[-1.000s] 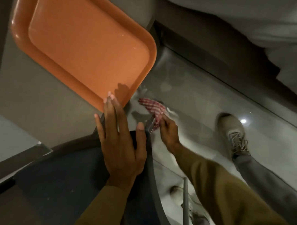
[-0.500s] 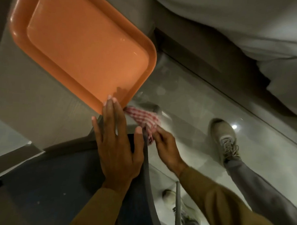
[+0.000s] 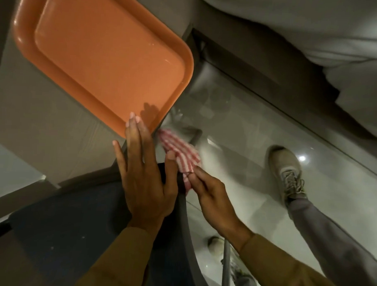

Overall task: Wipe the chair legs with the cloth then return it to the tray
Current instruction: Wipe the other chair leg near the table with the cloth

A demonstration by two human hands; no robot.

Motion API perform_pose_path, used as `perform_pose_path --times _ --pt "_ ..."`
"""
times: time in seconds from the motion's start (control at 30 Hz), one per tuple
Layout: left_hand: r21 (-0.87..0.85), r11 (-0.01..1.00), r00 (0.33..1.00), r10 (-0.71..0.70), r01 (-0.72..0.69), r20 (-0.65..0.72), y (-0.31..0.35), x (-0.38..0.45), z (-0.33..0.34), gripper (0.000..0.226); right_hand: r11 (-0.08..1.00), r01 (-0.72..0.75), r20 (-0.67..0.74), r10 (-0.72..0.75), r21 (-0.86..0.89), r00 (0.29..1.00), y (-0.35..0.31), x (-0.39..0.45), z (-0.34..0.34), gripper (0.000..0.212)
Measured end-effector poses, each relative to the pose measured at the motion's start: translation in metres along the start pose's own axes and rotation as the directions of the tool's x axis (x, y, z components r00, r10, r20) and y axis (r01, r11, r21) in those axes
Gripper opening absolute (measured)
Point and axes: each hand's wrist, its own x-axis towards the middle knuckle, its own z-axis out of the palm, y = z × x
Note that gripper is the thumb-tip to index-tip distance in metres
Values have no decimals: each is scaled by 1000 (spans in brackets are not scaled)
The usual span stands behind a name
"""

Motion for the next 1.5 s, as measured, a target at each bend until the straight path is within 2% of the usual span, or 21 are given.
perform_pose_path --times 0.13,0.23,0.3,0.37,0.57,0.63,0.8,0.97,1.03,1.17,1.23,1.33,1.43,1.5 --pt "1 1000 1000 9 -9 -3 -2 0 1 78 990 -12 -96 -2 -138 995 28 51 -6 30" --pt "-26 1000 1000 12 -12 -18 -4 -1 3 76 954 -88 -97 63 -285 993 45 110 -24 37" --pt "-38 999 1000 14 -15 -28 -4 -1 3 77 951 -163 -75 149 -264 986 48 136 -29 40" --pt "-42 999 1000 11 -12 -29 -4 0 4 78 969 -173 -71 163 -177 984 42 141 -27 39" --pt "-24 1000 1000 4 -4 0 -2 -1 0 80 963 137 -26 -147 -230 989 6 33 -16 25" --pt "-2 1000 1000 7 -7 8 -2 -1 0 79 945 179 -29 -195 -275 980 7 24 -10 30" --pt "-29 999 1000 31 -31 -3 -4 0 2 76 928 60 11 -61 -367 998 26 92 -20 31" --pt "-56 998 999 36 -37 -14 -5 0 3 75 940 -204 -93 185 -272 978 33 147 -28 37" --pt "-52 998 1000 25 -25 -6 -4 -1 2 76 951 -201 -66 191 -235 979 24 133 -28 36" --pt "-29 1000 1000 7 -7 12 -3 -1 0 79 999 -12 92 16 -45 996 -4 48 -17 35" --pt "-16 1000 1000 6 -6 20 -2 -1 -1 79 999 27 99 -30 25 995 -6 28 -7 36" --pt "-34 999 1000 21 -20 22 -2 0 -1 79 994 46 -7 -47 -97 999 16 51 -9 33" --pt "-54 998 999 33 -33 5 -2 0 1 77 974 -53 -46 44 -221 998 44 101 -25 33" --pt "-64 997 999 34 -34 -5 -4 -1 2 77 962 -139 -94 120 -234 988 58 134 -32 34"
